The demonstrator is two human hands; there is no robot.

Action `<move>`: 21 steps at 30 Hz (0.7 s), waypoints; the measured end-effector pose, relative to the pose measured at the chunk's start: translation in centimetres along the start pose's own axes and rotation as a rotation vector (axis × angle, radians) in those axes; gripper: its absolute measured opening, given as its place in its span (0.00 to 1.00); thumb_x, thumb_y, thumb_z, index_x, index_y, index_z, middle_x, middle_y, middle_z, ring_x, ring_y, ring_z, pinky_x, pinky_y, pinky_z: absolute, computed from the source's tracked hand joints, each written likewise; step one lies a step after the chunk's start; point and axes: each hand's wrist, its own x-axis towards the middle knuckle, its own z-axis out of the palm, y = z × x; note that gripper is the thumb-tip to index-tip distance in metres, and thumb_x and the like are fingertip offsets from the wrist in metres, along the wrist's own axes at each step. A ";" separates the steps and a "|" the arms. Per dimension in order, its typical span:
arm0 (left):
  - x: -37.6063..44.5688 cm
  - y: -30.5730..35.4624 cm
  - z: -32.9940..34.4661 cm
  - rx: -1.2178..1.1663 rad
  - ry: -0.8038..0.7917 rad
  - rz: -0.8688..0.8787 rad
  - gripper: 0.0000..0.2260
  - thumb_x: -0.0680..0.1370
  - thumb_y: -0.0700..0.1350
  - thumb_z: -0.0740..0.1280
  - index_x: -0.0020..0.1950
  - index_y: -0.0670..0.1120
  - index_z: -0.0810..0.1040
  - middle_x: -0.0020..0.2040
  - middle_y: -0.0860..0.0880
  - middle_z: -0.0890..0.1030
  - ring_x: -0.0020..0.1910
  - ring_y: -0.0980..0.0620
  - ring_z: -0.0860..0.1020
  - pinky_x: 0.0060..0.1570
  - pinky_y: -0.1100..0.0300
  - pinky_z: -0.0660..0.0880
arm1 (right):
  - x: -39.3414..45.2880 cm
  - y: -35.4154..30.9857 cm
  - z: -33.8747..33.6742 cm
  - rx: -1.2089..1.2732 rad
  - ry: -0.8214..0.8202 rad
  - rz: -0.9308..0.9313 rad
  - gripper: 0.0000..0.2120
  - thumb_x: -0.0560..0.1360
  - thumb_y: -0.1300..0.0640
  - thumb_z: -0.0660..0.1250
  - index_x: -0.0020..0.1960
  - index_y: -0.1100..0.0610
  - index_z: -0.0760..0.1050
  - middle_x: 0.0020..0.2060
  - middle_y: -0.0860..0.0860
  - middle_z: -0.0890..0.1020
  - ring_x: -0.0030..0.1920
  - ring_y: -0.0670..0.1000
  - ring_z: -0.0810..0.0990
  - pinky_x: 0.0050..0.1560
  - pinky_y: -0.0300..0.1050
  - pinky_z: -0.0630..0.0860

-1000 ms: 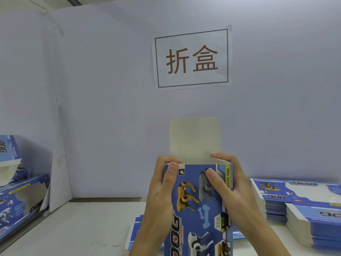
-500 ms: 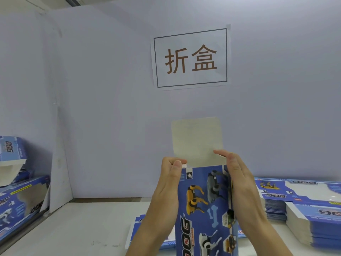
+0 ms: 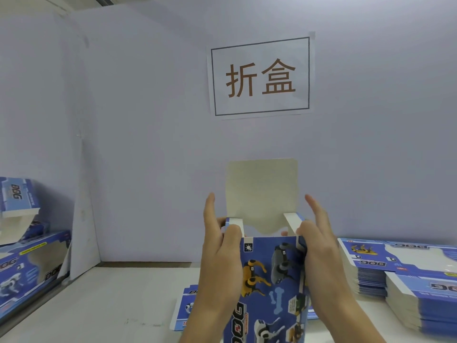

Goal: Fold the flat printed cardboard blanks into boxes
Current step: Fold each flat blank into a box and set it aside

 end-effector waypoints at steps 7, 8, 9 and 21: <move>0.4 -0.5 -0.5 0.020 0.065 0.130 0.09 0.83 0.47 0.58 0.55 0.61 0.73 0.45 0.51 0.81 0.46 0.41 0.79 0.41 0.58 0.78 | 0.0 0.1 0.2 0.009 -0.031 0.037 0.17 0.67 0.52 0.56 0.51 0.42 0.78 0.28 0.50 0.70 0.34 0.51 0.70 0.36 0.45 0.73; 0.3 -0.4 -0.5 0.044 0.084 0.166 0.06 0.81 0.51 0.57 0.52 0.58 0.73 0.44 0.52 0.80 0.46 0.43 0.79 0.43 0.59 0.77 | 0.0 0.1 0.2 0.000 -0.025 0.015 0.16 0.68 0.52 0.56 0.51 0.46 0.77 0.30 0.53 0.70 0.36 0.52 0.70 0.38 0.48 0.73; 0.2 -0.4 -0.4 0.055 0.094 0.197 0.07 0.79 0.54 0.56 0.49 0.55 0.73 0.41 0.53 0.79 0.44 0.45 0.79 0.43 0.61 0.77 | -0.1 0.1 0.2 0.001 -0.021 -0.004 0.14 0.69 0.50 0.55 0.49 0.47 0.77 0.32 0.55 0.74 0.37 0.53 0.72 0.39 0.49 0.72; 0.2 -0.6 -1.1 -0.035 0.135 0.060 0.13 0.84 0.40 0.58 0.42 0.53 0.73 0.44 0.47 0.82 0.51 0.42 0.84 0.30 0.61 0.78 | -0.3 0.4 -0.3 0.170 -0.157 0.086 0.13 0.68 0.54 0.58 0.46 0.54 0.79 0.47 0.68 0.82 0.41 0.60 0.83 0.42 0.55 0.76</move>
